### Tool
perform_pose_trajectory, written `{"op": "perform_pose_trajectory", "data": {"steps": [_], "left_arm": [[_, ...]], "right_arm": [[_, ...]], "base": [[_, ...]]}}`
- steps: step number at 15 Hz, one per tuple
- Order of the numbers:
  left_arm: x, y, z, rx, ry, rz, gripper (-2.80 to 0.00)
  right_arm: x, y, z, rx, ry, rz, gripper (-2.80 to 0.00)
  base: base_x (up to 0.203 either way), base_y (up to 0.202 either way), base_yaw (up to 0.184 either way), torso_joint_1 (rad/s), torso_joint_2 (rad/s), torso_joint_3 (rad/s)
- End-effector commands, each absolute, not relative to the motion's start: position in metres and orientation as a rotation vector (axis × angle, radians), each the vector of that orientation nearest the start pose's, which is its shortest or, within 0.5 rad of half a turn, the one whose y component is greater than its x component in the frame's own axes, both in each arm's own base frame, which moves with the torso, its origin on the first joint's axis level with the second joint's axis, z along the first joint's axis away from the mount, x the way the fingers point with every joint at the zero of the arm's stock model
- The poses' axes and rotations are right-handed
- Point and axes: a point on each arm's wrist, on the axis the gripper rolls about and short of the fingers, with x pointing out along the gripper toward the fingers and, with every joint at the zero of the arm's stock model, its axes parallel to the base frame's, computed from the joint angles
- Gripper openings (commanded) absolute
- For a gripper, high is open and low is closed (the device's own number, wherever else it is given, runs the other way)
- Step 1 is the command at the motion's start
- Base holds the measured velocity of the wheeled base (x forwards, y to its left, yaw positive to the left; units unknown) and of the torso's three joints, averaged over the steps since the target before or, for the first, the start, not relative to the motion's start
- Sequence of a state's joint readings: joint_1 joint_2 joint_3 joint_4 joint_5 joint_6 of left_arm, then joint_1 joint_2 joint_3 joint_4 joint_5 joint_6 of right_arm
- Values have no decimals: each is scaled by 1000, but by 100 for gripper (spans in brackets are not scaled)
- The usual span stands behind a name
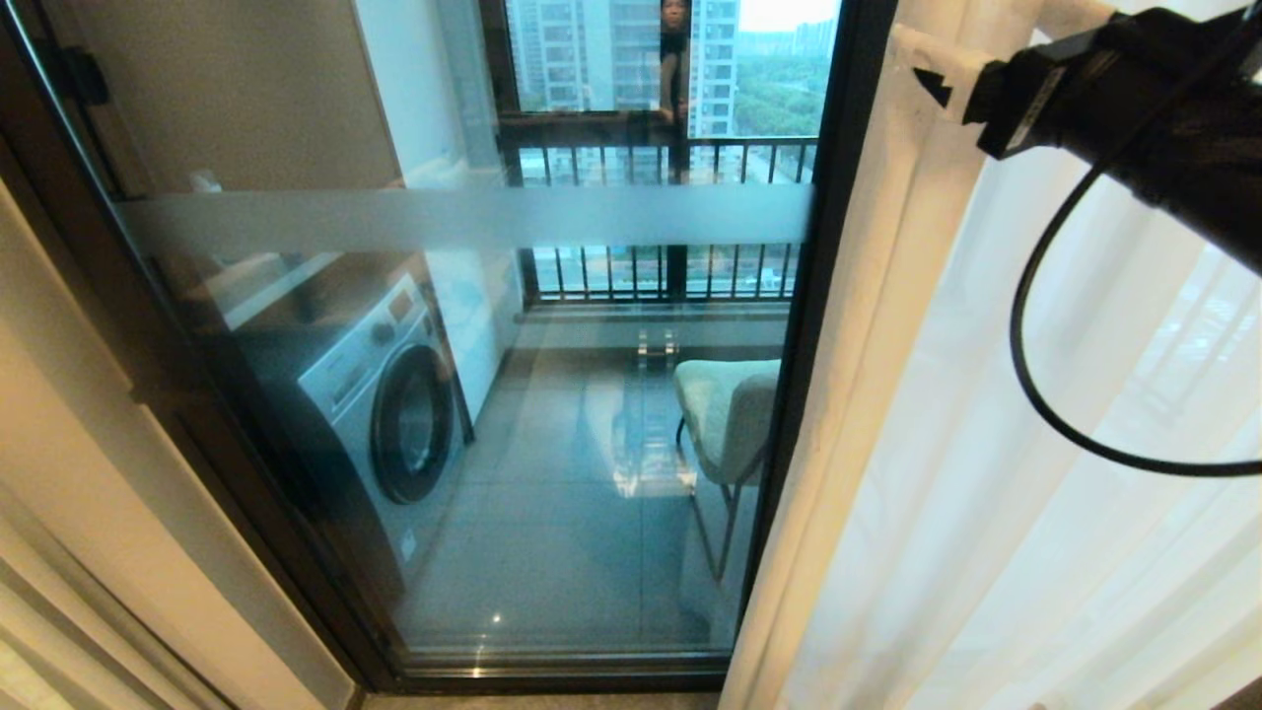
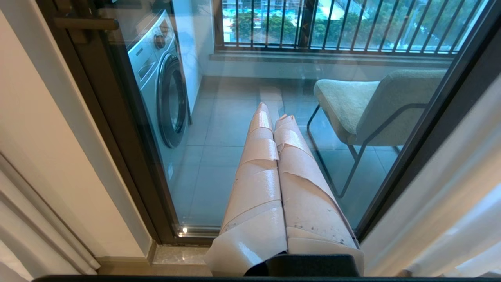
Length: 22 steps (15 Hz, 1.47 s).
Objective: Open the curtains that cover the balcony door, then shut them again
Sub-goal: Close the inner curtains on both sides
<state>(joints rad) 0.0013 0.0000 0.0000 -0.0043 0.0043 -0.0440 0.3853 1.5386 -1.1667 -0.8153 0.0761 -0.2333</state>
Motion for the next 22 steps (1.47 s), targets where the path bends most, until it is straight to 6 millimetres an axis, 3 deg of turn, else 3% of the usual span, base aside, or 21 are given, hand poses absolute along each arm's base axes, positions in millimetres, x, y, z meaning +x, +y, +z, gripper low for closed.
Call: {"op": "perform_pose_trajectory", "data": {"steps": [1, 7, 13, 14, 15, 18, 22], "left_arm": [[-23, 0, 76, -44, -5, 6, -280], [-23, 0, 76, -44, -5, 6, -280], [-23, 0, 76, -44, -5, 6, -280], [-23, 0, 76, -44, -5, 6, -280], [-23, 0, 76, -44, -5, 6, -280], [-23, 0, 76, -44, -5, 6, -280], [-23, 0, 76, -44, -5, 6, -280]], "right_arm": [[212, 88, 359, -150, -539, 392, 0], [154, 64, 350, -145, -560, 390, 0], [97, 41, 326, -143, -581, 388, 0], [88, 37, 321, -144, -577, 390, -231], [78, 33, 315, -145, -567, 391, -280], [56, 24, 290, -149, -535, 389, -280], [44, 13, 242, -189, -439, 287, -280]], "base": [[0, 0, 0, 0, 0, 0], [0, 0, 0, 0, 0, 0], [0, 0, 0, 0, 0, 0], [0, 0, 0, 0, 0, 0], [0, 0, 0, 0, 0, 0], [0, 0, 0, 0, 0, 0], [0, 0, 0, 0, 0, 0]]}}
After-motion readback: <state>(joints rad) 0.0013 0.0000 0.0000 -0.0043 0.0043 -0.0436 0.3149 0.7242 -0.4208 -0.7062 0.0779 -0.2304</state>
